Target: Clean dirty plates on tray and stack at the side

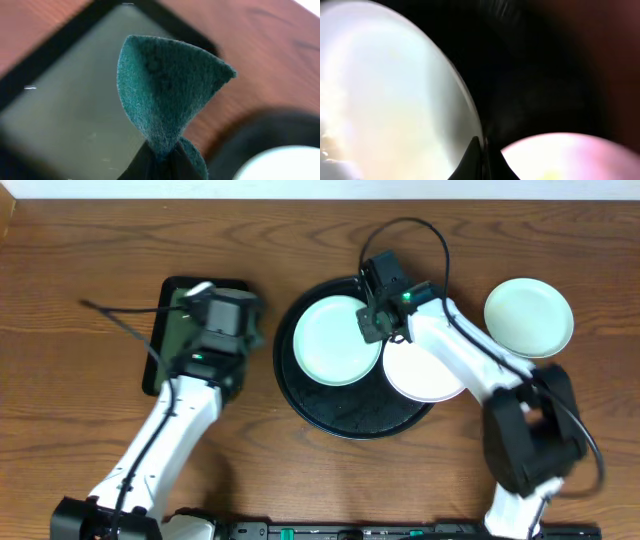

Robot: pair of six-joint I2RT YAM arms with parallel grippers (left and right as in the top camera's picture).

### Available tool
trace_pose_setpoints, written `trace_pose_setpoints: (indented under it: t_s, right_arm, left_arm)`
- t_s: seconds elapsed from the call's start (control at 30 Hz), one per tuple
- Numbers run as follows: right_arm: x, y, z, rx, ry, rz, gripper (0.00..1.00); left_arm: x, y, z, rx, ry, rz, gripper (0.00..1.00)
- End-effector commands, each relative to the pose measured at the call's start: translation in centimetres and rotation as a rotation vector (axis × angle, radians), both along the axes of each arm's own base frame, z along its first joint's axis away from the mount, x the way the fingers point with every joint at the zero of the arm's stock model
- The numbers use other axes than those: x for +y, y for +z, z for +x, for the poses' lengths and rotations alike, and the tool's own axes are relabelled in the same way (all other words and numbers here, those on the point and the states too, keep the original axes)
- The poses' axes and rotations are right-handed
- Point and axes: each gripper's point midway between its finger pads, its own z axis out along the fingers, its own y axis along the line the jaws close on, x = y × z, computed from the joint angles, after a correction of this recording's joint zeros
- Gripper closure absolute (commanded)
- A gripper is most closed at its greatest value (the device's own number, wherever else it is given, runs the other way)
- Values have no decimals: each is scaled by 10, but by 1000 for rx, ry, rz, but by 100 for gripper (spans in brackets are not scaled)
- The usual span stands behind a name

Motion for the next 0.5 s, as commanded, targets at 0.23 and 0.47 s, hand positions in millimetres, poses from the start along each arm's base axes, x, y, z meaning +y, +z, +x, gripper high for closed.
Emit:
trace_pose_setpoints:
  t_s: [0.23,0.47]
  right_arm:
    - [-3,176,5,-635,67,-618,99]
    - [38,211,-3,-748,290,-833,99]
  left_arm:
    - [63,-20,-23,127,82,-107,92]
    - [88,-27,-39,175,163,-116,92]
